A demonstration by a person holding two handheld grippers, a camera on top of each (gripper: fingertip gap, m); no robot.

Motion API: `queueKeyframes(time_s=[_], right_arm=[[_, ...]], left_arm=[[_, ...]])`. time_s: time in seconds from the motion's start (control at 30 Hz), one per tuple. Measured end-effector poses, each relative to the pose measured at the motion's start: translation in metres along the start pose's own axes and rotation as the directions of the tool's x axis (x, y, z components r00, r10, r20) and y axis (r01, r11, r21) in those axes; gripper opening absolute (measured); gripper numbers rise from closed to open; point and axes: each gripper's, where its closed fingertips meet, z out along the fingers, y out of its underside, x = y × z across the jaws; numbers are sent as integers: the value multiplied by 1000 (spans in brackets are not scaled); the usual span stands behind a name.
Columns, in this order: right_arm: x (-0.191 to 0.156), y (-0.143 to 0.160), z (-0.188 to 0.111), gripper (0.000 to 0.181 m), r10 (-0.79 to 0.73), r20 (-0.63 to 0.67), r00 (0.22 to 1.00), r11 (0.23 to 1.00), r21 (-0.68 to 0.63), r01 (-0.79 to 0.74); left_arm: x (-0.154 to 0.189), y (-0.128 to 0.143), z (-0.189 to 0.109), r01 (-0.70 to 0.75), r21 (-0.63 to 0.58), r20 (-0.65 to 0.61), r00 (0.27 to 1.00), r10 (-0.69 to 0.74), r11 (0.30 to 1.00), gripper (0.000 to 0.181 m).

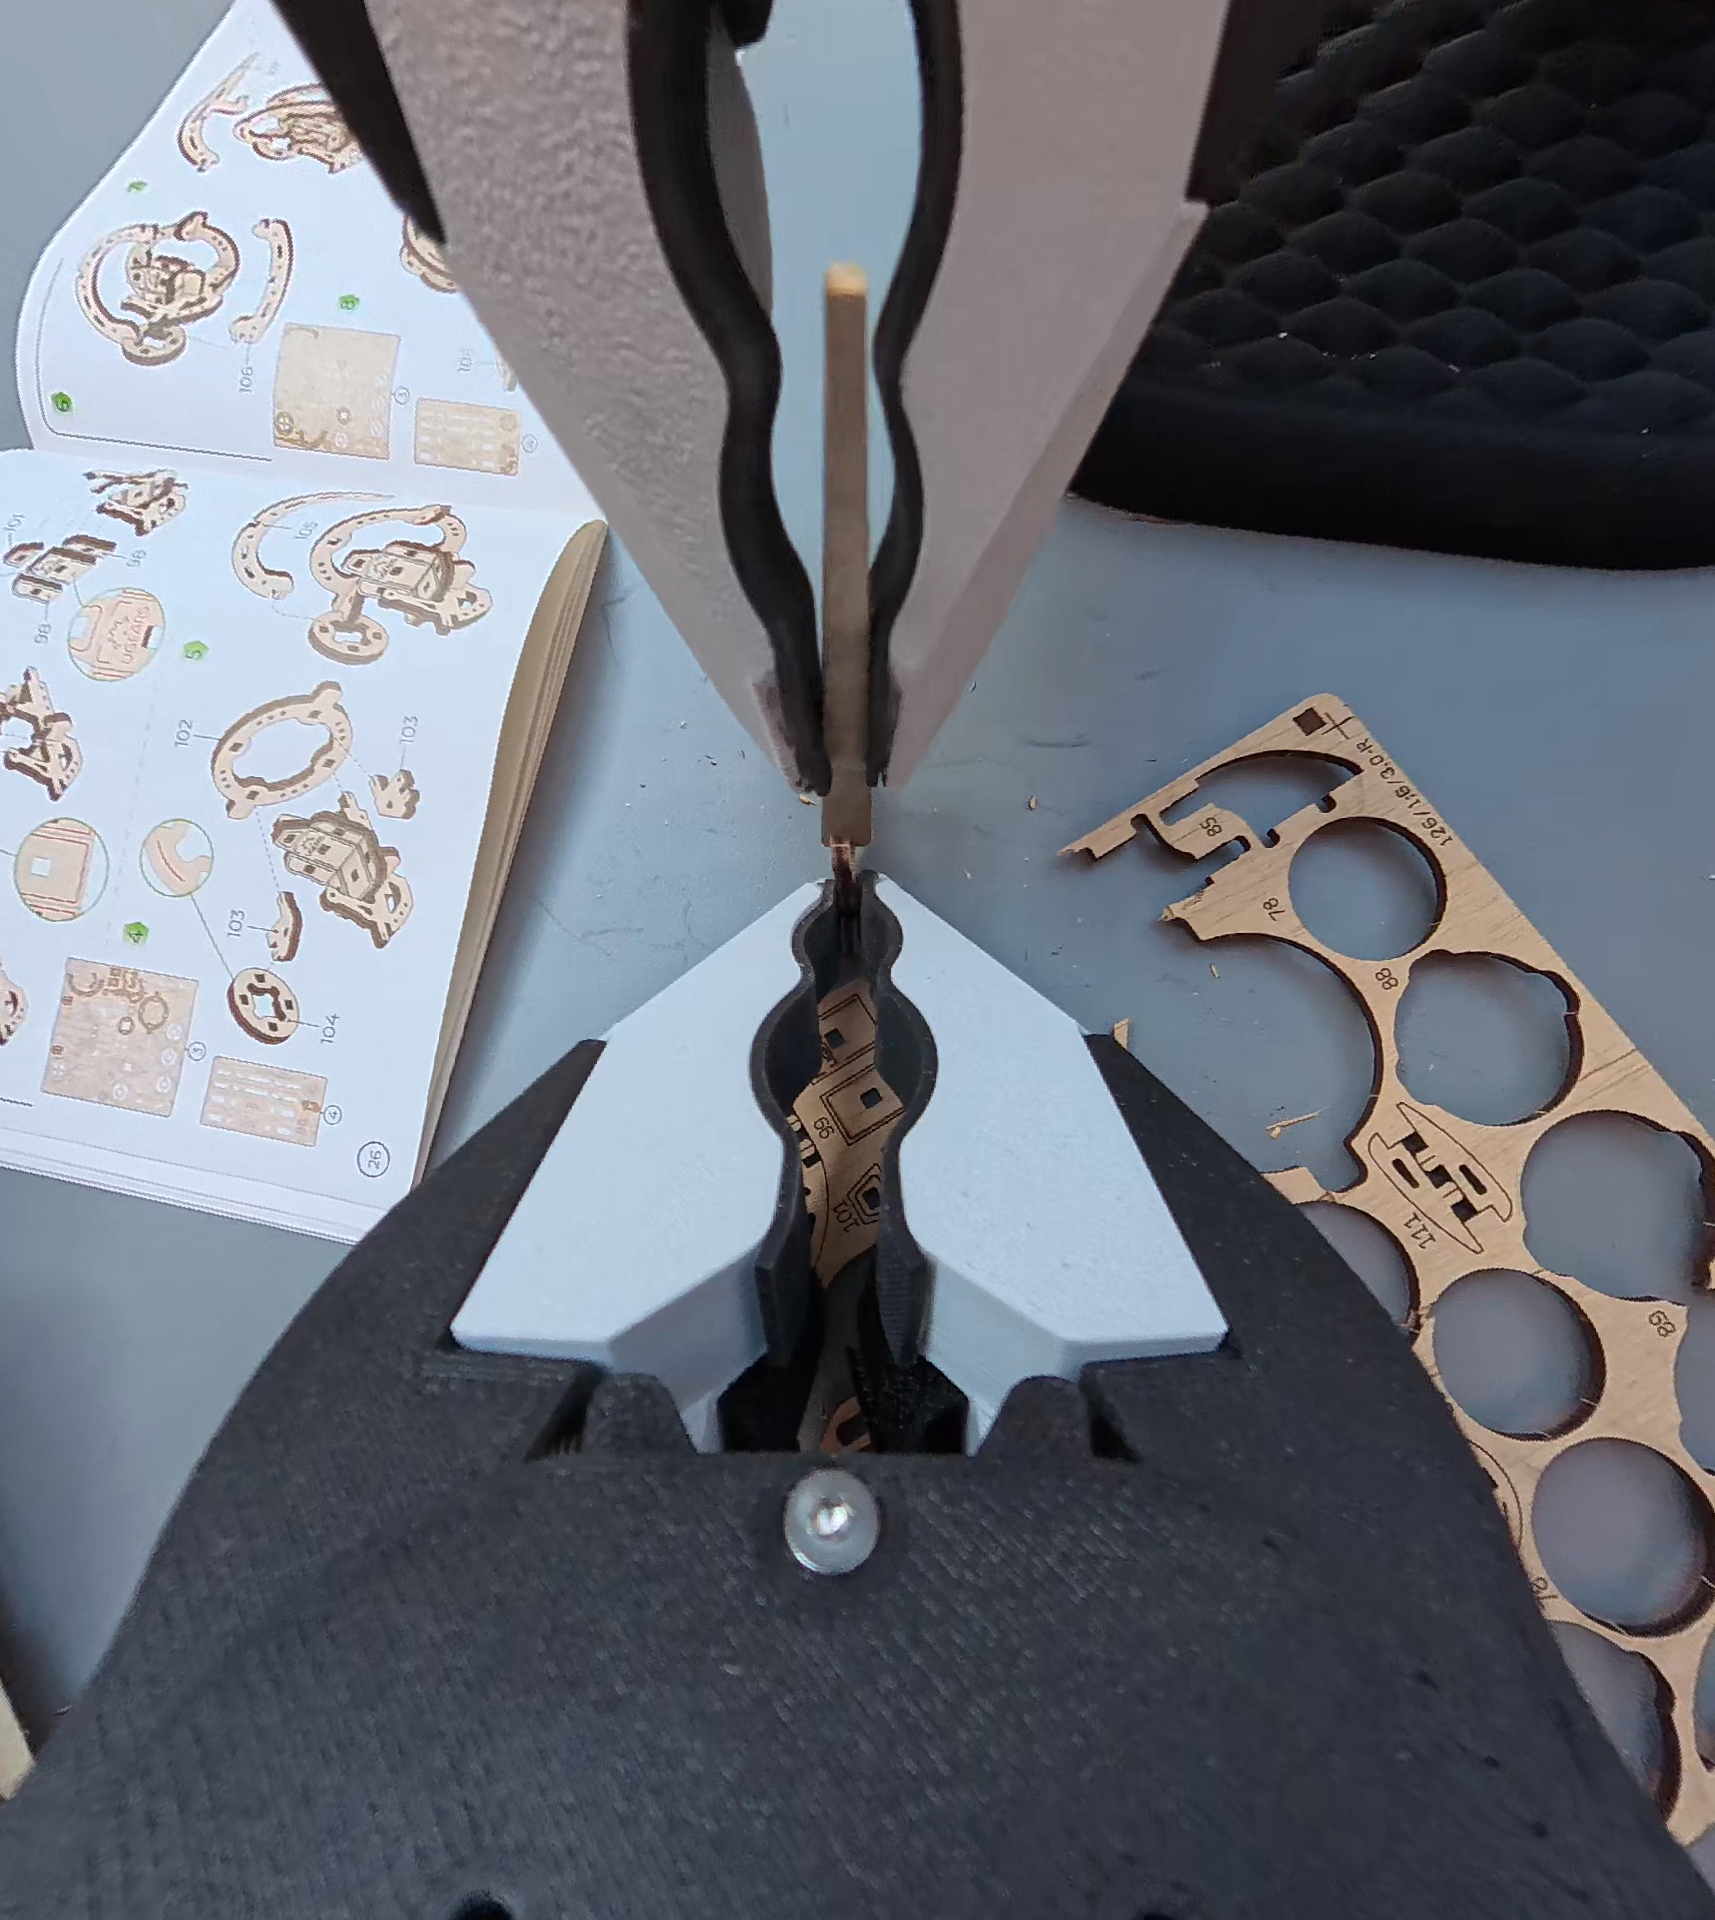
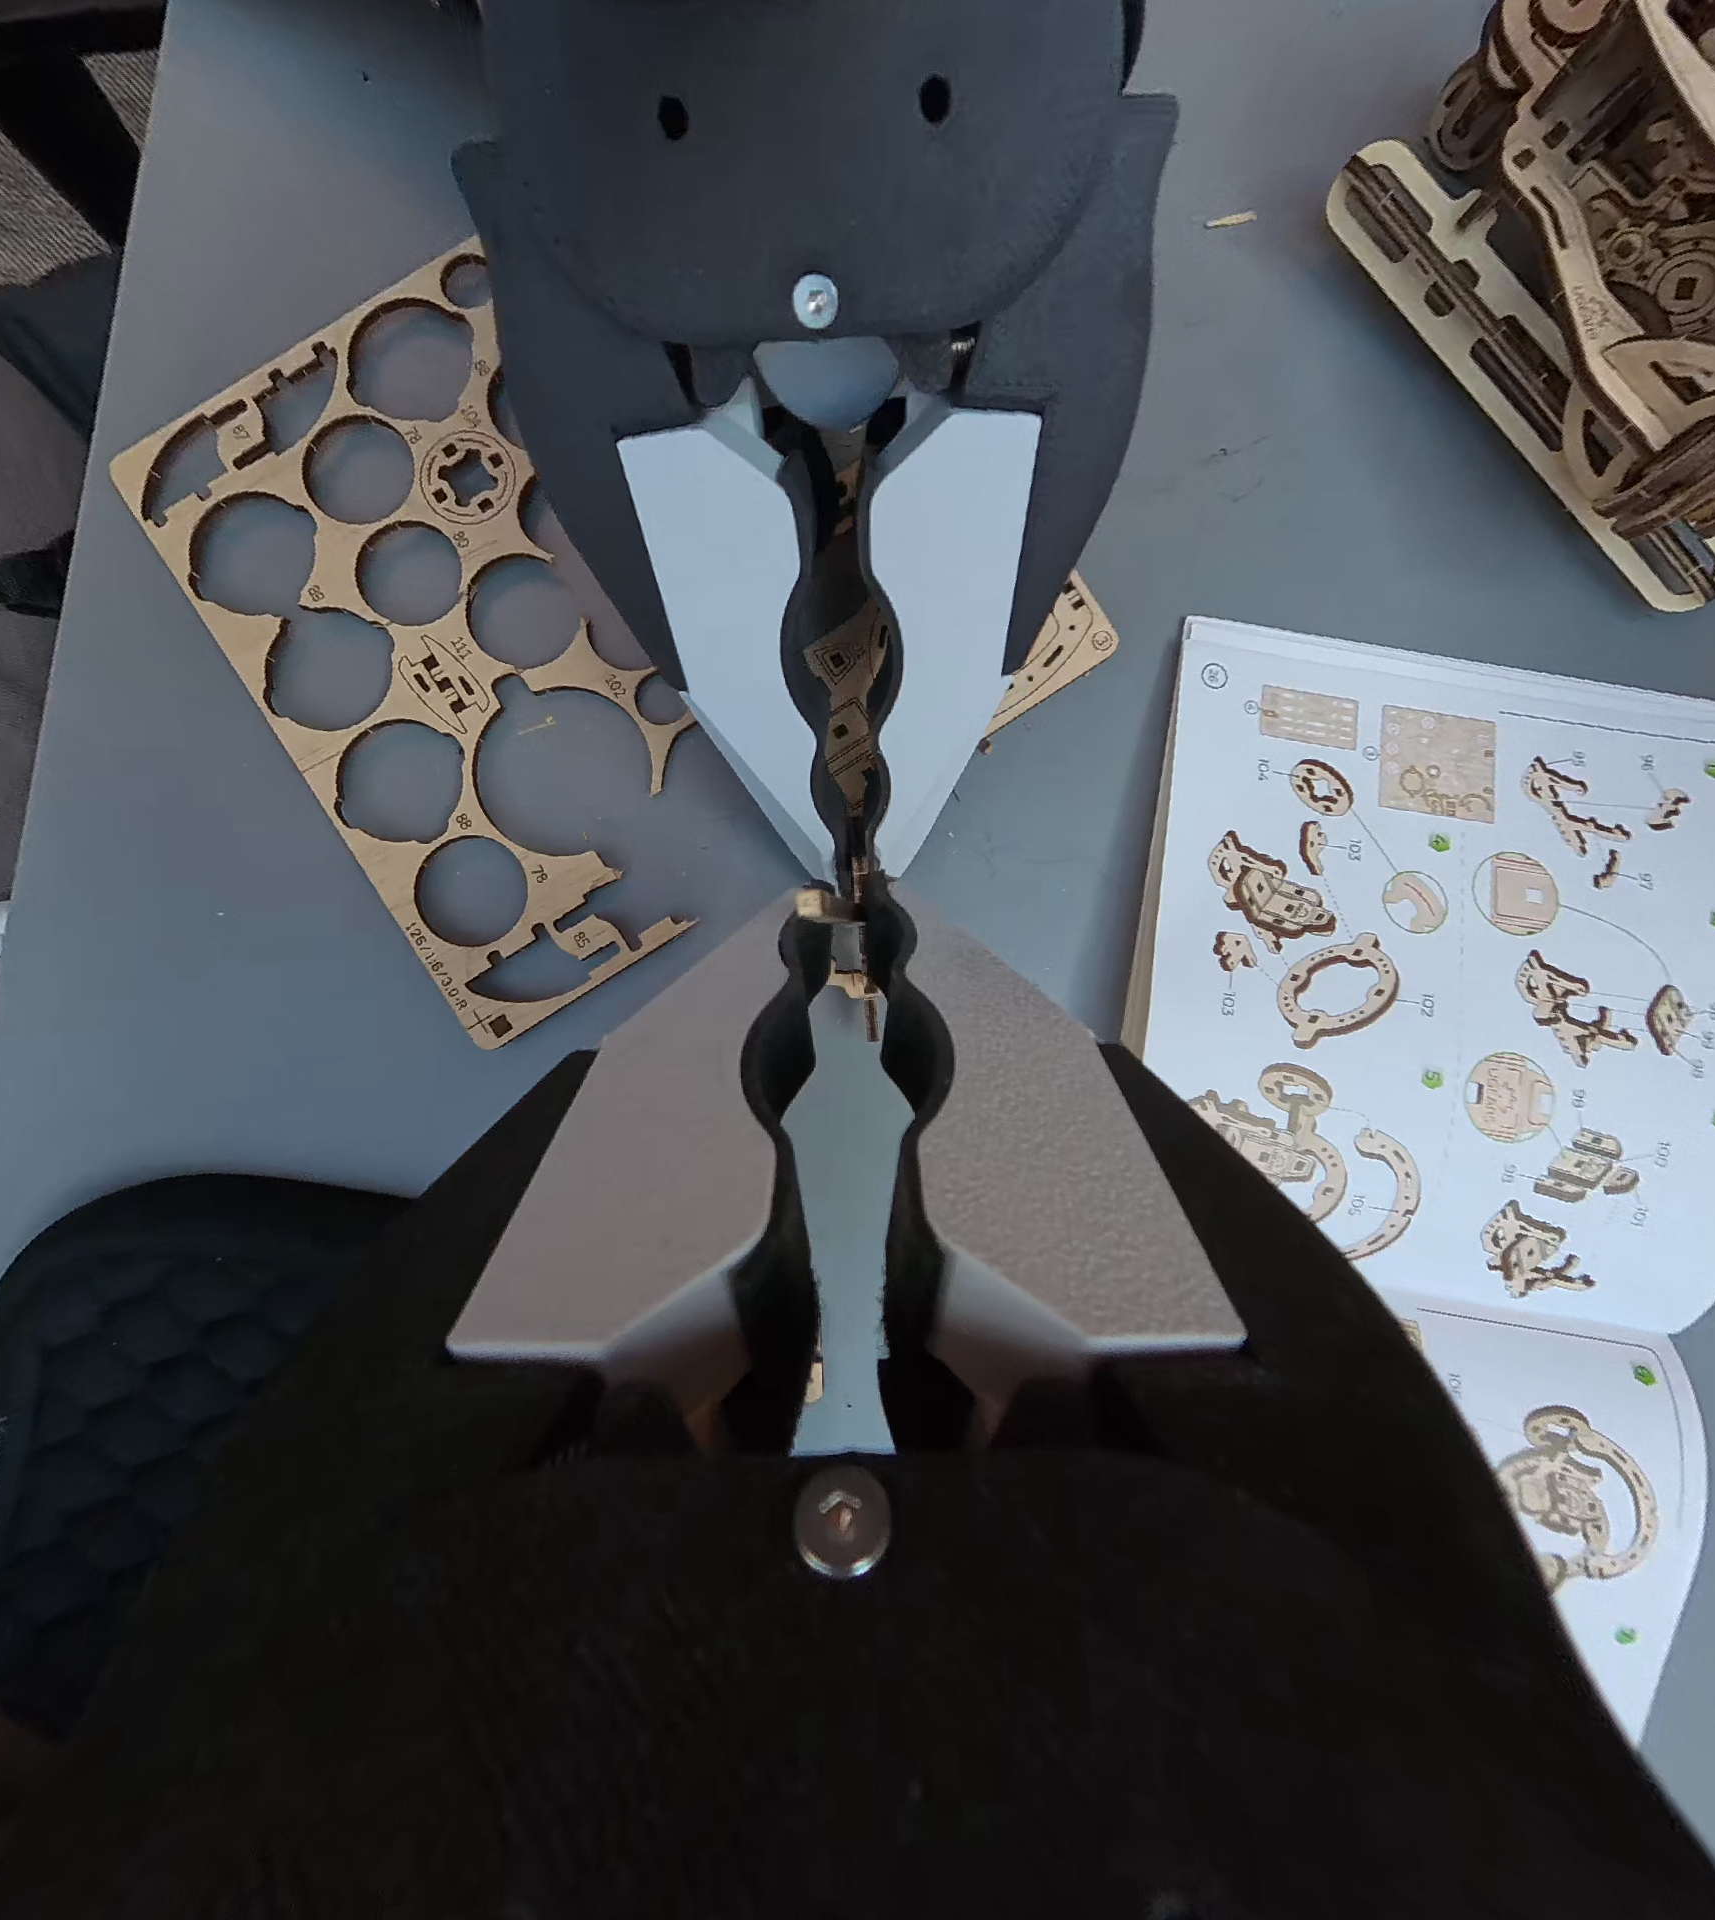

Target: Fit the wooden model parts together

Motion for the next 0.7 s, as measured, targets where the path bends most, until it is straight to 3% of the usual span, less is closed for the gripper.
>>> queueKeyframes(time_s=[0.17,0.7], right_arm=[[1,-7,6,5,20,91,996,999,35,-23],[0,0,1,4,-32,28,999,998,-47,34]], left_arm=[[0,0,0,1,0,-1,1000,-1,1000,0],[0,-1,0,10,7,-7,1000,-10,1000,0]])
